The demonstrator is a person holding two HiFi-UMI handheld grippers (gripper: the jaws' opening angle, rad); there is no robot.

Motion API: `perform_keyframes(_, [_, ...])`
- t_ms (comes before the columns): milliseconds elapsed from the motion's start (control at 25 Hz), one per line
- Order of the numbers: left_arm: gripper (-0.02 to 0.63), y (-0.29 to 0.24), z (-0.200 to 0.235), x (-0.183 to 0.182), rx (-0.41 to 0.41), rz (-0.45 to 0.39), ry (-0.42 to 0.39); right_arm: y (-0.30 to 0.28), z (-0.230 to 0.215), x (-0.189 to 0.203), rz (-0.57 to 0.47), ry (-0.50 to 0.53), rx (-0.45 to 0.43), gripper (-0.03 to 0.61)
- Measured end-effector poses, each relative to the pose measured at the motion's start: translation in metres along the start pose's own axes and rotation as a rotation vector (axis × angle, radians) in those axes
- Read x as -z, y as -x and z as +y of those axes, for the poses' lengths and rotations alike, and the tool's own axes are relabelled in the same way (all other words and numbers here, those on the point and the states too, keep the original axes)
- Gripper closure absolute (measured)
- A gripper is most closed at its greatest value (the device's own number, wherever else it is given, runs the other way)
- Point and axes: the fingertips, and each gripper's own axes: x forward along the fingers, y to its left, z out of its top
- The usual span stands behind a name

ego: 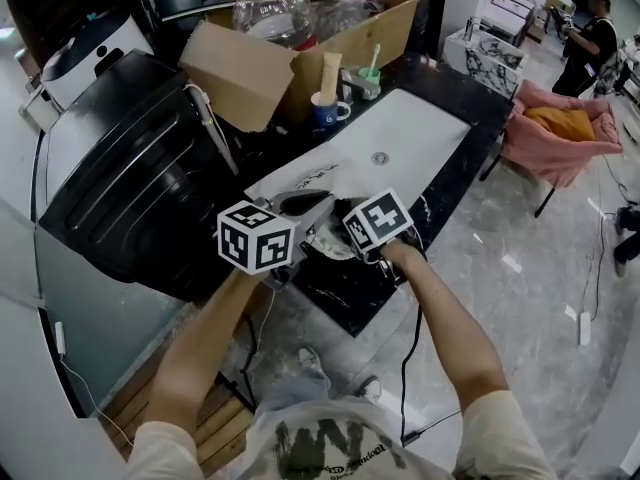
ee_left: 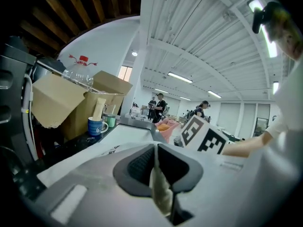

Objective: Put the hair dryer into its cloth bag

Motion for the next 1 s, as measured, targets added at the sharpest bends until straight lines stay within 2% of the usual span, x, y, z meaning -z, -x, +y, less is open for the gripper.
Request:
perform_keyframes(360, [0.583,0.001,-0.008,-0.001,0.051,-0.028,0.043,-0.018,-0.005,-0.016,-0.037,-0.128,-0.020,0.321])
perform_keyframes(600, [0.584,0.006,-0.002,0.001,0.052,-0.050,0.092,-0.026,-0.008,-0.026,-0.079,-0.195,-0.021,0.321])
perform_keyframes(1000, [0.584,0.010,0.007,0.005,0.052,-0.070,0.147,-0.031,-0.015,-0.040,-0.180,-0.394,-0.056,0.321])
